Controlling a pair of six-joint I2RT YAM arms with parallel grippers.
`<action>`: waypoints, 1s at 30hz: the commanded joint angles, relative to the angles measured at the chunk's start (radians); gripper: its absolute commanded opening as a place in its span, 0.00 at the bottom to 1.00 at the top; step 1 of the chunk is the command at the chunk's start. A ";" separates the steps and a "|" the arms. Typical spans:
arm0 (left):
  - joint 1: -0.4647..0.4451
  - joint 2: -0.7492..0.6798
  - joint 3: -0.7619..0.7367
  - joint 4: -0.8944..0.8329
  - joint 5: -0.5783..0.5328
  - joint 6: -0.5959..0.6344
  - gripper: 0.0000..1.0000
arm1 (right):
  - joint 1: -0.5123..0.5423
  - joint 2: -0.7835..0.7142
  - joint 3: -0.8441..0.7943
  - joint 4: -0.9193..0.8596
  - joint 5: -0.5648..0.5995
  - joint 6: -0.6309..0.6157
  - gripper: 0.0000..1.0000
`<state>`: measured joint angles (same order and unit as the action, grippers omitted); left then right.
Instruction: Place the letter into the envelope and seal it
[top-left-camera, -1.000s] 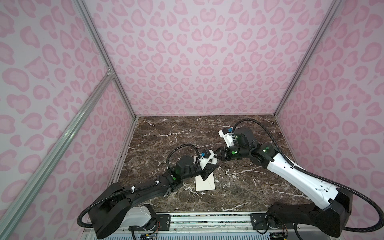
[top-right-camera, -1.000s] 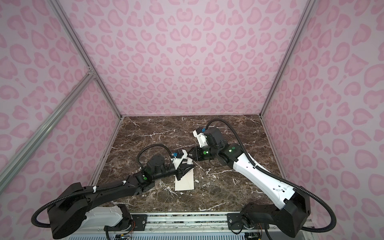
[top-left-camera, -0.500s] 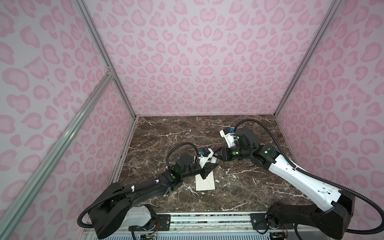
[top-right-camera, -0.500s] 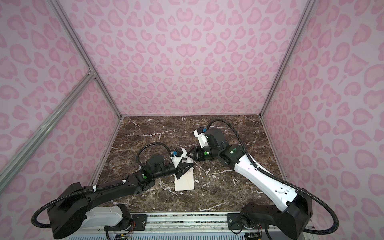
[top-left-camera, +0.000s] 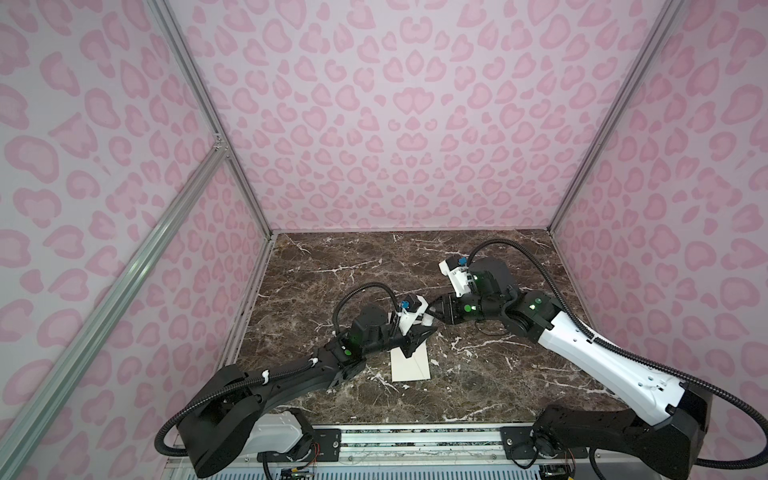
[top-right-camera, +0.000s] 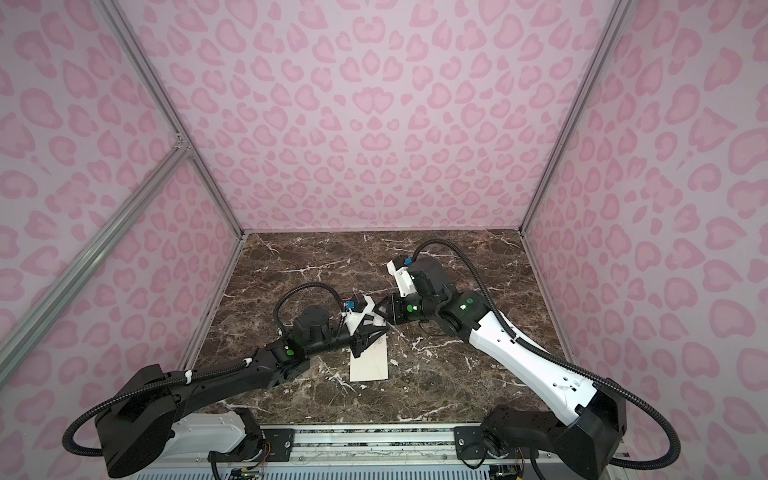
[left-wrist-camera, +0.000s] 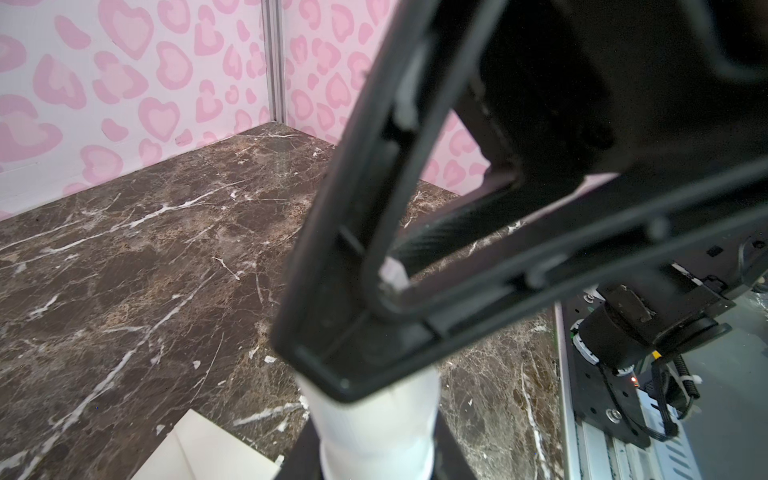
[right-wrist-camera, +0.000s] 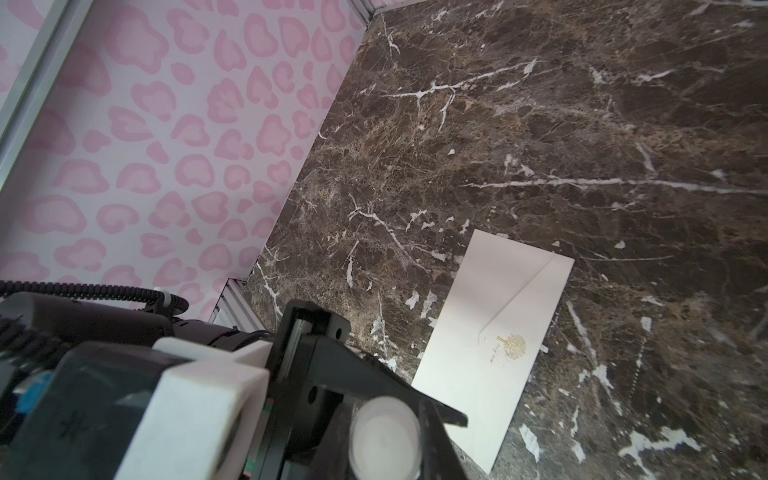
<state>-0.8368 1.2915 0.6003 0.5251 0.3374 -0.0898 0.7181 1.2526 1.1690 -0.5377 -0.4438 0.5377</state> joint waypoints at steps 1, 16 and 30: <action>0.008 0.000 0.021 0.073 -0.048 -0.012 0.04 | 0.018 -0.002 -0.008 -0.067 -0.106 -0.005 0.22; 0.025 -0.021 0.022 0.081 -0.030 -0.031 0.04 | 0.059 -0.015 -0.017 -0.071 -0.054 -0.036 0.22; 0.030 -0.068 0.009 0.076 -0.025 0.008 0.04 | 0.074 0.030 -0.038 -0.059 -0.037 -0.041 0.21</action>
<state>-0.8112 1.2411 0.6041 0.4213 0.3477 -0.1032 0.7776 1.2655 1.1370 -0.4919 -0.3828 0.4931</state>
